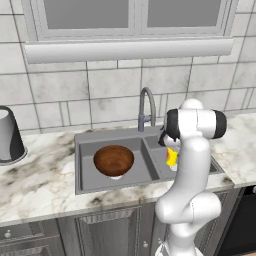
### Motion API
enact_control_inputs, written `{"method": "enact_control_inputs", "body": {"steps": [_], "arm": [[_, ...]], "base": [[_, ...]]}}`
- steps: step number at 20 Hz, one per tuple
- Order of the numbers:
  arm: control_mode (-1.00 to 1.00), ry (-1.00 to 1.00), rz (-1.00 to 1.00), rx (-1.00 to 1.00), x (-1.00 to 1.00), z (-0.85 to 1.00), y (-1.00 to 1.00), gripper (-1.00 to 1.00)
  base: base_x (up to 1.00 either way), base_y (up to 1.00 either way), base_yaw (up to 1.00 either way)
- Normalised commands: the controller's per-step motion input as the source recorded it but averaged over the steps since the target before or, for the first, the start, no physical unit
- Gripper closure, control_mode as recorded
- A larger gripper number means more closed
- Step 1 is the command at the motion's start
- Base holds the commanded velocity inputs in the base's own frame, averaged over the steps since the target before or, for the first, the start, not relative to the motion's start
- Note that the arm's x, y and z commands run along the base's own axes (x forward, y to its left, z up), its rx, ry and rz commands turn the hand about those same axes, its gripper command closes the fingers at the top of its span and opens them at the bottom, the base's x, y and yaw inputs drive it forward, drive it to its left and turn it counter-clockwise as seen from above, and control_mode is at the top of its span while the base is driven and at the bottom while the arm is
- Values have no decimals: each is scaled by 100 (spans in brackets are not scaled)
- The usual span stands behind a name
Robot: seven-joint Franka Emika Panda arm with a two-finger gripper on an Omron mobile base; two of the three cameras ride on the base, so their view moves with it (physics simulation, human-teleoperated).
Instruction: Place the bowl in the left basin and the cup in the right basin of the sink.
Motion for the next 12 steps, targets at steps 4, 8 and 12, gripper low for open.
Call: {"method": "enact_control_inputs", "body": {"steps": [4, 8, 12], "arm": [[-100, 0, 5, 0, 13, -21, 0, 100], [-100, 0, 5, 0, 4, -19, 0, 100], [-100, 0, 4, 0, 0, 0, 0, 100]], "base": [[0, 0, 0], [0, 0, 0], [0, 0, 0]]}}
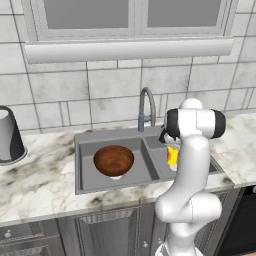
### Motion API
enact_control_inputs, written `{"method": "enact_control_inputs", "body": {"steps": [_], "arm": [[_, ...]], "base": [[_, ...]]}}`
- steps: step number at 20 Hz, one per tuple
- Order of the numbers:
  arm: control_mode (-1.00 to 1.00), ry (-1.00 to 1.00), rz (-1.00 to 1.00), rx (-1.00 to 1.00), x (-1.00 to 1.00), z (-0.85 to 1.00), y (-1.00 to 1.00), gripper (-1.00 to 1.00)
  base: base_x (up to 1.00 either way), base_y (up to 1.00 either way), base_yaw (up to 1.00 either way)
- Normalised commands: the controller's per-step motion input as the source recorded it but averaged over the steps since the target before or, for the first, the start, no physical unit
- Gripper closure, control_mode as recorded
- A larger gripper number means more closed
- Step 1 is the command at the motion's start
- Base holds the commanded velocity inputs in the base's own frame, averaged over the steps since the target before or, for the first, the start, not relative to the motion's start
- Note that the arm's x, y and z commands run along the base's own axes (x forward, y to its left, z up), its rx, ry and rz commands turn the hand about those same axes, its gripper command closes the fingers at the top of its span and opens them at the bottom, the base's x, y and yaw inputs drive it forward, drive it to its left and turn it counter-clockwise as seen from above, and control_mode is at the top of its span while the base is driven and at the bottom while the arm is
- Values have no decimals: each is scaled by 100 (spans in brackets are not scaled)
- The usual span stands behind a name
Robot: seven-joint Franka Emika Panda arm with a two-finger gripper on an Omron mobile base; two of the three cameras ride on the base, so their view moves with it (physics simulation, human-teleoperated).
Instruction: Place the bowl in the left basin and the cup in the right basin of the sink.
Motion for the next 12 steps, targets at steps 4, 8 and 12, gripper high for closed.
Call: {"method": "enact_control_inputs", "body": {"steps": [4, 8, 12], "arm": [[-100, 0, 0, 0, 0, 0, 0, -100], [-100, 0, 0, 0, 0, 0, 0, -100], [-100, 0, 0, 0, 0, 0, 0, -100]], "base": [[0, 0, 0], [0, 0, 0], [0, 0, 0]]}}
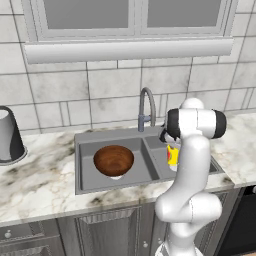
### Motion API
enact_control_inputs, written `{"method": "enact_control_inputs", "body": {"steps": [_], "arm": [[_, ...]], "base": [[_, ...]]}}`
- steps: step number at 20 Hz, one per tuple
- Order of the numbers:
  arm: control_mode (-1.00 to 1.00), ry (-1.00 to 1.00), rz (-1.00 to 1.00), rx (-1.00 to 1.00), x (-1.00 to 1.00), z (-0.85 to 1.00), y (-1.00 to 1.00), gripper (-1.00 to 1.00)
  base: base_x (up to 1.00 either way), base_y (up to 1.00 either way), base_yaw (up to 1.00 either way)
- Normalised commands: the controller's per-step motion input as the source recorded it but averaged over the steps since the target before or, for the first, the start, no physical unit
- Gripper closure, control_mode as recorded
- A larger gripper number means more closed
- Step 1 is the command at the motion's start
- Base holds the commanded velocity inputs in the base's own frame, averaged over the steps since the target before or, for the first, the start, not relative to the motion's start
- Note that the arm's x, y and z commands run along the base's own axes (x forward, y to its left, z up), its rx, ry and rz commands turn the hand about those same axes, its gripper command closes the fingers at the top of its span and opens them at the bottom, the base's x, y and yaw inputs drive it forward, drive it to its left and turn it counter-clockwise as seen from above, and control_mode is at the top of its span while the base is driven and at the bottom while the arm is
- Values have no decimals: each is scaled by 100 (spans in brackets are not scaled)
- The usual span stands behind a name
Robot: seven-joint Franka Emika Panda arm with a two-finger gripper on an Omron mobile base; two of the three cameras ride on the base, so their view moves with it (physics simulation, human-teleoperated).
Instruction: Place the bowl in the left basin and the cup in the right basin of the sink.
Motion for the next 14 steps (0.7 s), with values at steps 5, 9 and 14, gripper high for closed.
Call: {"method": "enact_control_inputs", "body": {"steps": [5, 9, 14], "arm": [[-100, 0, 0, 0, -4, 16, 0, -100], [-100, 0, 0, 0, -11, 35, 0, -100], [-100, -1, 0, 0, -21, 35, 0, -100]], "base": [[0, 0, 0], [0, 0, 0], [0, 0, 0]]}}
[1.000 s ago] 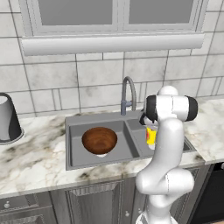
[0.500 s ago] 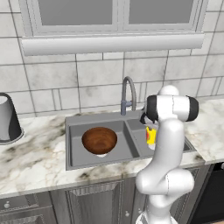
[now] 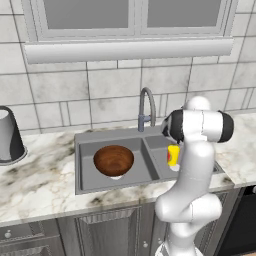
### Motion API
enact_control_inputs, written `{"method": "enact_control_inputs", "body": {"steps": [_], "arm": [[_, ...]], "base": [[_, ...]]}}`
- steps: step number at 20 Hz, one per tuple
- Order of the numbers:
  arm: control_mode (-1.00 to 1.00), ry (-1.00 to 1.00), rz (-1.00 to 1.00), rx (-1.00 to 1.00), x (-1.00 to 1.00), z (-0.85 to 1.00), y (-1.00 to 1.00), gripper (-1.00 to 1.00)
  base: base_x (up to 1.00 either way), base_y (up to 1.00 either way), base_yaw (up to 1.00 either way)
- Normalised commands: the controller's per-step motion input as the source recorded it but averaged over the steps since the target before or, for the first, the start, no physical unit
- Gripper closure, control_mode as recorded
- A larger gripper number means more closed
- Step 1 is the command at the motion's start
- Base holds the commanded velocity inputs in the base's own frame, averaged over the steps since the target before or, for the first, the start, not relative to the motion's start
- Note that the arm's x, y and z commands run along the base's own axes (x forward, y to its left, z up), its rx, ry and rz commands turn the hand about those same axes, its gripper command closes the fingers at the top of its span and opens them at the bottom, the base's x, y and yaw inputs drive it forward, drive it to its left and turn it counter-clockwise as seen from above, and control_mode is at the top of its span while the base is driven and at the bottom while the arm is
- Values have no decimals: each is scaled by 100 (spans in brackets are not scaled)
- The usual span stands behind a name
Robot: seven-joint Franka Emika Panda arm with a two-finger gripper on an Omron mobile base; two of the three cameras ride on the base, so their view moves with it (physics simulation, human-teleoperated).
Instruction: Place the bowl in the left basin and the cup in the right basin of the sink.
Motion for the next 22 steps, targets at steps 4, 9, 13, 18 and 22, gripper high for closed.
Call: {"method": "enact_control_inputs", "body": {"steps": [4, 9, 13, 18, 22], "arm": [[-100, -1, 0, 0, -36, 37, 0, -100], [-100, -1, 0, 0, -54, 39, 0, -100], [-100, -4, 3, 0, -63, 30, 9, -100], [-100, -6, 7, 0, -57, 38, 21, -100], [-100, -5, 8, 0, -47, 43, 23, -100]], "base": [[0, 0, 0], [0, 0, 0], [0, 0, 0], [0, 0, 0], [0, 0, 0]]}}
